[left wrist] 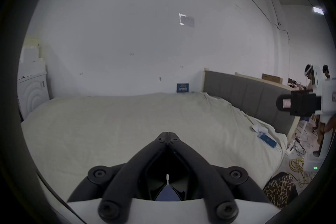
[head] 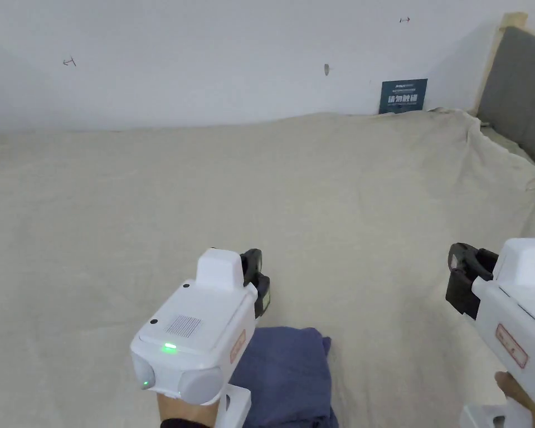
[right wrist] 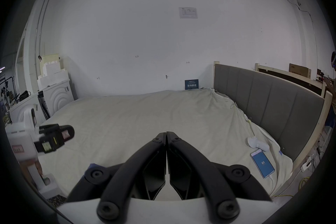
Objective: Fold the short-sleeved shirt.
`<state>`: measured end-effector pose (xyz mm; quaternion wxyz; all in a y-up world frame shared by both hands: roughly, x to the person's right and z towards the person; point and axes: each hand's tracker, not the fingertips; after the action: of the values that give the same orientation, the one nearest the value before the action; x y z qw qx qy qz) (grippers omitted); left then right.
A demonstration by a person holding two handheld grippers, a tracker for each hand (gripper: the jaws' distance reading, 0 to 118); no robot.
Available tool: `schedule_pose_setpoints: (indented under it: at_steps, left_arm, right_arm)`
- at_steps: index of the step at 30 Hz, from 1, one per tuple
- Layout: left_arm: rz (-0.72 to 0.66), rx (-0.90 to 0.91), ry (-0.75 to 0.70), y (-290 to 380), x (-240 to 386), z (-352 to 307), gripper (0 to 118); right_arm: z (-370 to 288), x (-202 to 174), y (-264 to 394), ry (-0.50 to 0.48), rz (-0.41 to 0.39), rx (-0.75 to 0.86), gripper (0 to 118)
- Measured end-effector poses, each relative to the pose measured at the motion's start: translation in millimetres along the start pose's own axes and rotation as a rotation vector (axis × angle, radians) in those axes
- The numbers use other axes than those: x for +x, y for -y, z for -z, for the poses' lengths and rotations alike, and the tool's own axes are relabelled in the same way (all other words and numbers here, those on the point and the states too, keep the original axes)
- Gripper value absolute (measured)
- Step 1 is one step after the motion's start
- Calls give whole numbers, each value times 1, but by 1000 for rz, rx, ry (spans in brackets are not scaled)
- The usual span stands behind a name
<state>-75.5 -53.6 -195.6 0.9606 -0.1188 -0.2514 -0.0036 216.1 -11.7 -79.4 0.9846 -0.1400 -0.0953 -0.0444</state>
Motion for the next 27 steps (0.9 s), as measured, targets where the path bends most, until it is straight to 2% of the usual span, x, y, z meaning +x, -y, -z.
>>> schedule_pose_setpoints:
  at_steps: [16, 27]
  left_arm:
    - [-41, 147, -270, -24, -89, -52, 0]
    - [-78, 137, -317, -16, -103, -58, 0]
  right_arm:
    - [4, -52, -11, -51, -41, 112, 0]
    - [12, -60, -3, -75, -49, 123, 0]
